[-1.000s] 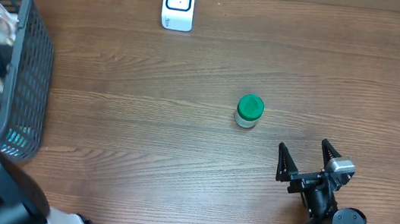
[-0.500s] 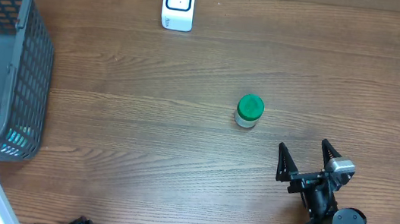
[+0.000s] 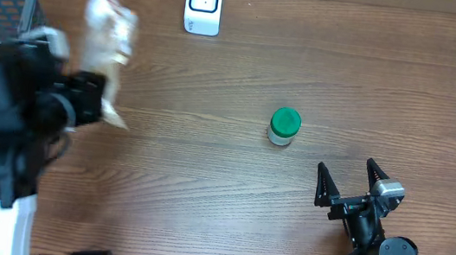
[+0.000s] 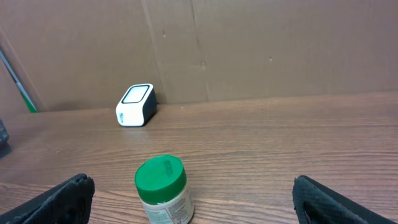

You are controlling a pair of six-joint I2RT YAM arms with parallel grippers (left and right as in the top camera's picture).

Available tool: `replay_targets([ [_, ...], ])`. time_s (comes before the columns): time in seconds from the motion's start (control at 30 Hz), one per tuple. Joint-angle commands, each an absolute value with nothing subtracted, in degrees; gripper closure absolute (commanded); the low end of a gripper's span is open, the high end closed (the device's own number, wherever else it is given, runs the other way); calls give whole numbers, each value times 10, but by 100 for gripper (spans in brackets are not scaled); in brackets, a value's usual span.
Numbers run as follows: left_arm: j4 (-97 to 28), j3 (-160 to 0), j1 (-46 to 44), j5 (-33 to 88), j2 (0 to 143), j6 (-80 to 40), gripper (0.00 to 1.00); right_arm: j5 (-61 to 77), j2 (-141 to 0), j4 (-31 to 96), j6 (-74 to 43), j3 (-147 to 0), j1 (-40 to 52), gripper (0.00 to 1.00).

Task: Scan the item barcode
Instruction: 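Carry the bag with the left gripper and place it beside the jar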

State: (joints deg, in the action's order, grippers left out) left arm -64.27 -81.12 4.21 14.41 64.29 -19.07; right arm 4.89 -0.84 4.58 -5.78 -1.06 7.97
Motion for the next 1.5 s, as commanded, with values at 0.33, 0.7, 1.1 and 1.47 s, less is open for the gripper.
replay_targets([
  [0.33, -674, -779, -174, 27, 824, -244, 96, 44, -2, 43, -58, -4, 82, 0],
  [0.7, -672, -779, -210, -39, 960, -409, 96, 44, -2, 43, -58, -4, 82, 0],
  [1.1, -600, -779, -282, -79, 1052, -448, 95, 44, -2, 43, -58, -4, 82, 0],
  [1.47, -571, -779, -287, -18, 1052, -441, 0, 44, -2, 43, -58, -4, 82, 0],
])
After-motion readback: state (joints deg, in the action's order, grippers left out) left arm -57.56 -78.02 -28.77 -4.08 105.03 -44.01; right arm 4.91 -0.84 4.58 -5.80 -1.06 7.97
